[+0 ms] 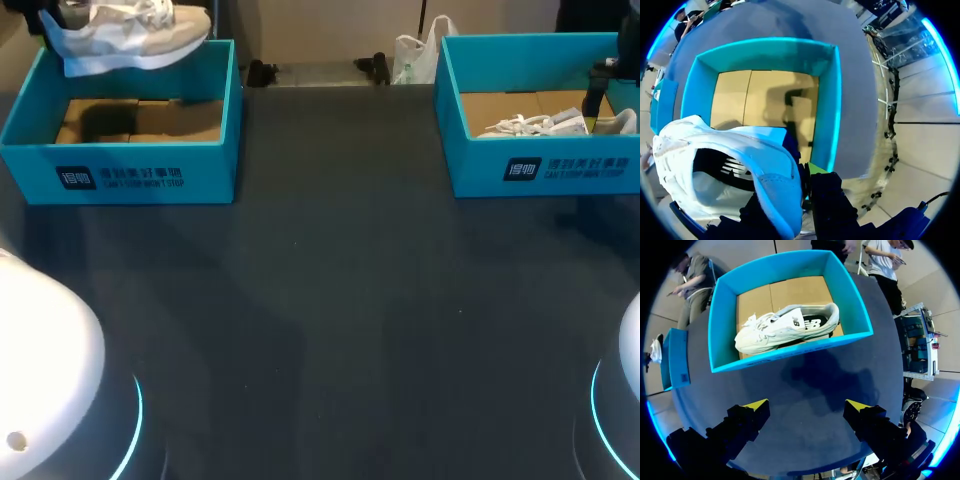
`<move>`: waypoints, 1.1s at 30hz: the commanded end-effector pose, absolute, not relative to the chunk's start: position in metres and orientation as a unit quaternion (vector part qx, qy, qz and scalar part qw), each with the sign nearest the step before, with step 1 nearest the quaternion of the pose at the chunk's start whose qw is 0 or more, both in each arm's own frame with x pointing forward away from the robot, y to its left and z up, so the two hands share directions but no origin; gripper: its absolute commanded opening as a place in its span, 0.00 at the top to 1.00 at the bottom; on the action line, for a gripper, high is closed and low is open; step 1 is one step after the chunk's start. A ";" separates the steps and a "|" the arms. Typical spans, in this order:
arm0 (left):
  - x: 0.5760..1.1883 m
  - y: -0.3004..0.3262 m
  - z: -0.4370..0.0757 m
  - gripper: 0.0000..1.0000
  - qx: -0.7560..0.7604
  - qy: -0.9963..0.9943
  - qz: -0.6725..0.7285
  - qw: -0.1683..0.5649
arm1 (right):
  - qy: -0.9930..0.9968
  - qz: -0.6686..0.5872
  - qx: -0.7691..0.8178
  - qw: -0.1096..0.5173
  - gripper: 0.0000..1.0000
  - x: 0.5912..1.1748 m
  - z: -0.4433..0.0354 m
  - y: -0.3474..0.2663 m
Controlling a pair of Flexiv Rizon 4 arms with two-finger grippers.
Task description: Take the shoe out of the shoebox, open the shoe tongue, remove and reinsert the insole, then place the shoe into the shoebox
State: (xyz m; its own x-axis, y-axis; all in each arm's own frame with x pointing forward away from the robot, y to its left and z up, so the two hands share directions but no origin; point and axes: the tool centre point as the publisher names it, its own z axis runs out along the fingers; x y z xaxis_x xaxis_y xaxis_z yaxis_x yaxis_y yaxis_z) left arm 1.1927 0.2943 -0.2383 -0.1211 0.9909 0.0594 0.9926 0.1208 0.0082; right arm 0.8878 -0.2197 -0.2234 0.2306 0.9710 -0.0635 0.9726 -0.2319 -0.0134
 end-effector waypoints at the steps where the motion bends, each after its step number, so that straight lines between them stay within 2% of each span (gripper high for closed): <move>1: 1.128 0.281 -0.195 1.00 -0.653 -0.745 -0.123 -0.061 | 0.619 -0.029 0.785 0.016 0.00 0.887 -0.224 -0.219; 9: 1.085 0.255 -0.161 1.00 -0.647 -0.749 -0.117 -0.083 | 0.619 -0.029 0.785 0.016 0.00 0.887 -0.224 -0.219; 24: 1.085 0.255 -0.161 1.00 -0.647 -0.749 -0.117 -0.083 | 0.619 -0.029 0.785 0.016 0.00 0.887 -0.224 -0.219; 28: 1.037 0.232 -0.142 1.00 -0.643 -0.743 -0.141 -0.118 | 0.619 -0.029 0.785 0.016 0.00 0.887 -0.224 -0.219; 33: 0.995 0.205 -0.133 1.00 -0.642 -0.739 -0.168 -0.116 | 0.619 -0.029 0.785 0.016 0.00 0.887 -0.224 -0.219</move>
State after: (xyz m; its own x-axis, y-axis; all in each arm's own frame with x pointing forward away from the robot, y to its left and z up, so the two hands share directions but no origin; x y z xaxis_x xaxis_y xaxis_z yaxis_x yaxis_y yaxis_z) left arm 1.0337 0.2218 -0.1439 -0.1381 0.9904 0.0066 0.9864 0.1382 -0.0894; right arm 0.8878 -0.2196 -0.2234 0.2304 0.9710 -0.0635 0.9727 -0.2317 -0.0134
